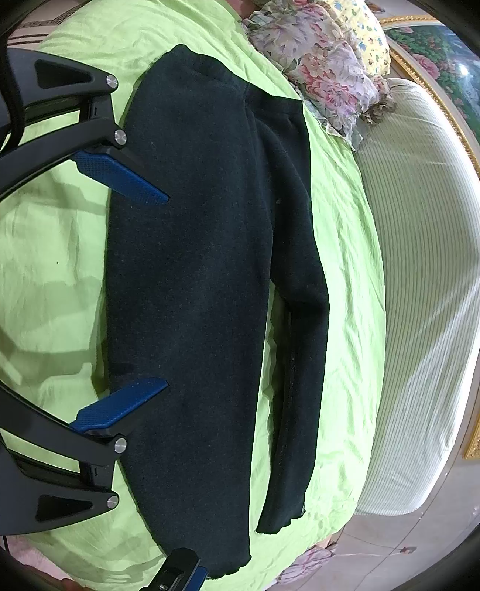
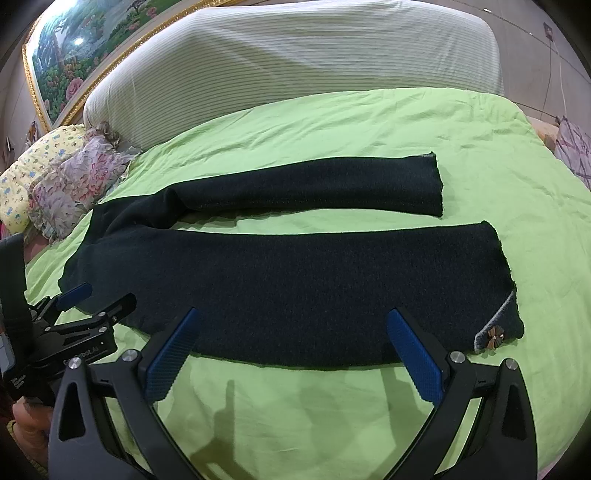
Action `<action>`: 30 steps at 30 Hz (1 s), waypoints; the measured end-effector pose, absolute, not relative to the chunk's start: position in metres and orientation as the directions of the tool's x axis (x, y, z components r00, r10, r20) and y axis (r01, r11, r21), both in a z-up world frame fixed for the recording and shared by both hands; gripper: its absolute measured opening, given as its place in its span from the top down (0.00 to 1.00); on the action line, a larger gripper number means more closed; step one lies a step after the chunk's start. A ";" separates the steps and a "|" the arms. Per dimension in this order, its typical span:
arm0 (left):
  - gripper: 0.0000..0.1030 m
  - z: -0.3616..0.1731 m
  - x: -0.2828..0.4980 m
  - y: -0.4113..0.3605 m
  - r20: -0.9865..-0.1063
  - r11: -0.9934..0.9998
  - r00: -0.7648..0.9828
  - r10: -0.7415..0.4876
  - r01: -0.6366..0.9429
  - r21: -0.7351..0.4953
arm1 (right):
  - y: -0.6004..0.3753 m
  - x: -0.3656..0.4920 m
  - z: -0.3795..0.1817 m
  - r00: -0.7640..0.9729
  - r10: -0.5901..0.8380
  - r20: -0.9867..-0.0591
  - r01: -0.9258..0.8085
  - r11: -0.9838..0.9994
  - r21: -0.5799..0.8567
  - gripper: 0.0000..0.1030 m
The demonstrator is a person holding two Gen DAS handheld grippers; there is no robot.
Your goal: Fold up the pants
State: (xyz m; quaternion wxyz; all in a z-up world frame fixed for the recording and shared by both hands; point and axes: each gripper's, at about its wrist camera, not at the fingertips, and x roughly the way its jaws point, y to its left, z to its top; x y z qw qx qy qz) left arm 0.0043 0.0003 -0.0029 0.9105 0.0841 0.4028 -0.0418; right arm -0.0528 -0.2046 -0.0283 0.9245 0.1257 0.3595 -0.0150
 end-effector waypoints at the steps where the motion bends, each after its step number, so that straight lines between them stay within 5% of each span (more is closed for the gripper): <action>1: 0.08 -0.003 0.005 0.000 -0.745 0.982 0.667 -0.004 0.145 0.125 | -0.204 -0.053 -0.028 0.740 0.063 -0.669 0.118 0.968 0.223 0.02; 17: 0.08 0.011 0.026 -0.009 -0.759 0.944 0.630 -0.167 0.324 0.061 | -0.236 -0.040 -0.016 0.738 0.144 -0.659 0.120 0.933 0.339 0.02; 30: 0.08 0.048 0.147 -0.019 -0.805 0.880 0.531 -0.265 0.474 0.023 | -0.301 0.021 0.009 0.715 0.132 -0.686 0.157 0.927 0.341 0.02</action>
